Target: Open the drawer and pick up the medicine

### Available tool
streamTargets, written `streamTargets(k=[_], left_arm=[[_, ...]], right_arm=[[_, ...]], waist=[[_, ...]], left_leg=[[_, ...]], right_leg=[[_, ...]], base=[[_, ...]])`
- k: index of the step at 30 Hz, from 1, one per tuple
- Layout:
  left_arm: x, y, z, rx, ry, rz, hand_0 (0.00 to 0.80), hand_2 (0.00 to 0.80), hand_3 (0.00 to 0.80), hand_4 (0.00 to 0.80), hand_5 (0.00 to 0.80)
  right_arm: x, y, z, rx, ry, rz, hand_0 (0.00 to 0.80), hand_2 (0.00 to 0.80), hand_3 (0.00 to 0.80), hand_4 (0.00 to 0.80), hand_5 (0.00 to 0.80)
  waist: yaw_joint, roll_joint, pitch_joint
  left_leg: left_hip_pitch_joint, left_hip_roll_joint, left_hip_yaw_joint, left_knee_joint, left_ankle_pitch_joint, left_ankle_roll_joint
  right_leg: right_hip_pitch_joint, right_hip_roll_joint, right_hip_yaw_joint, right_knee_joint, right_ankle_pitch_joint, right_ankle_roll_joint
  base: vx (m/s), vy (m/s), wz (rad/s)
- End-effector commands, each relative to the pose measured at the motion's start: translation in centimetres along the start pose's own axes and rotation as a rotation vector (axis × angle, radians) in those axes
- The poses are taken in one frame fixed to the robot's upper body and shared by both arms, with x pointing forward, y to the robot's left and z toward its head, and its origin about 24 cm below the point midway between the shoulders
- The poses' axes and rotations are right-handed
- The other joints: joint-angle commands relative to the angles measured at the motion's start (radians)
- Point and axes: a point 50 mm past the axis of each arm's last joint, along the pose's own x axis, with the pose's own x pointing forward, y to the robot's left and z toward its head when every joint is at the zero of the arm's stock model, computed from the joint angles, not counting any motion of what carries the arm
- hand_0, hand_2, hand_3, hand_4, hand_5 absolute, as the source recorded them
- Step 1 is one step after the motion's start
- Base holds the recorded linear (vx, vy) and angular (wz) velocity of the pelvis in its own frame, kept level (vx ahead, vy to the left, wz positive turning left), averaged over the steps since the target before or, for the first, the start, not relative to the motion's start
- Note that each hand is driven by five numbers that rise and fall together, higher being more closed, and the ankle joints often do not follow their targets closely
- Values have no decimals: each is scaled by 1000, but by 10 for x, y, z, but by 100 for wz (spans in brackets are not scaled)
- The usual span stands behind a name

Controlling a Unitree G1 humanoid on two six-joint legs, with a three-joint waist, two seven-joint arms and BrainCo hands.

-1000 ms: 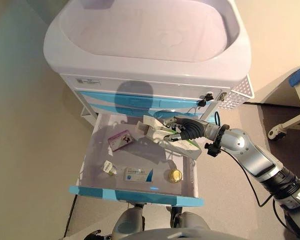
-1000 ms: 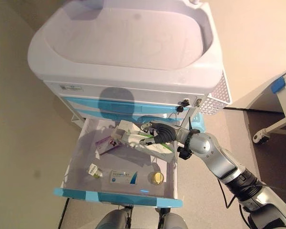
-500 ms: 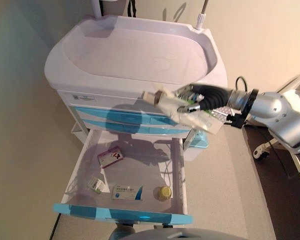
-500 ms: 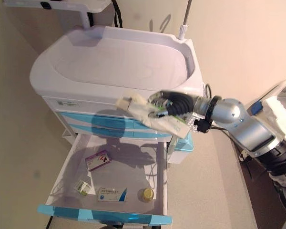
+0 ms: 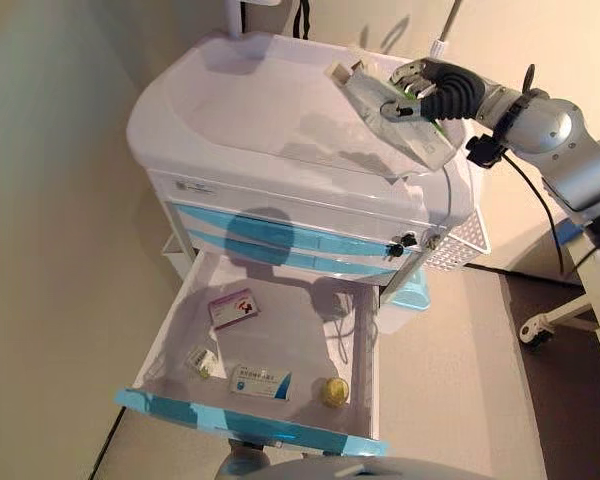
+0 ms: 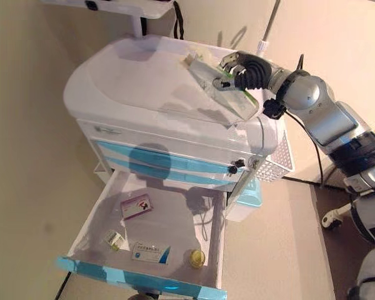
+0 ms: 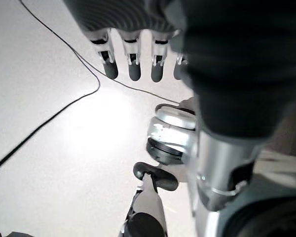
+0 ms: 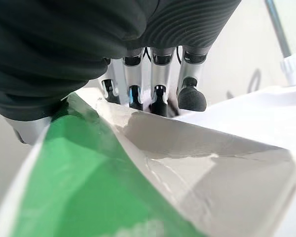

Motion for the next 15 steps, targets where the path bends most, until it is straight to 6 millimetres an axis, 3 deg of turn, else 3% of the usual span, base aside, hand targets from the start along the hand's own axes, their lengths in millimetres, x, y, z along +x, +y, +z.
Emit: streamTargets(k=[1,7,8,10,11,14,15], left_arm=[[-5,19,-18,-37,75,47,0,0,0,0,0],[-6,27,-15,-42,69,70,0,0,0,0,0],[-7,30,-16,-38,71,78,0,0,0,0,0],[-7,29,-16,-39,71,77,0,0,0,0,0],[-7,33,-15,-5,68,86,0,0,0,0,0],[-8,34,-13,10,61,90,0,0,0,0,0],[-8,36,-10,28,57,94,0,0,0,0,0]], right_arm=[[7,-44,15,-89,2,-178,800,800,800,800,800],[20,-54,-10,-145,206,-232,800,800,800,800,800],[21,-56,-22,-189,292,-244,800,800,800,800,800],[22,-56,-21,-190,291,-244,800,800,800,800,800],[15,-60,-43,-249,411,-268,800,800,800,800,800],[8,-64,-53,-283,462,-264,800,800,800,800,800],[1,-68,-60,-328,506,-267,800,800,800,800,800]], waist=[[25,-44,-2],[55,-44,1],[70,-46,1],[68,-45,1],[96,-47,6],[113,-48,9],[129,-51,13]], left_leg=[[34,-35,-14,12,-44,20],[27,-51,-47,33,-53,25],[19,-57,-61,37,-52,24],[18,-57,-62,38,-52,24],[1,-64,-90,40,-45,21],[-13,-71,-116,39,-39,17],[-30,-77,-142,38,-30,11]], right_leg=[[-40,-31,-10,78,37,57],[-27,-38,-34,87,20,55],[-23,-40,-48,84,17,55],[-23,-40,-50,84,17,56],[-23,-44,-77,81,13,58],[-24,-47,-101,77,10,58],[-26,-49,-128,75,6,58]], base=[[56,36,22],[56,18,17],[58,1,24],[33,-3,24],[31,-5,27],[23,-21,55],[11,-27,42]])
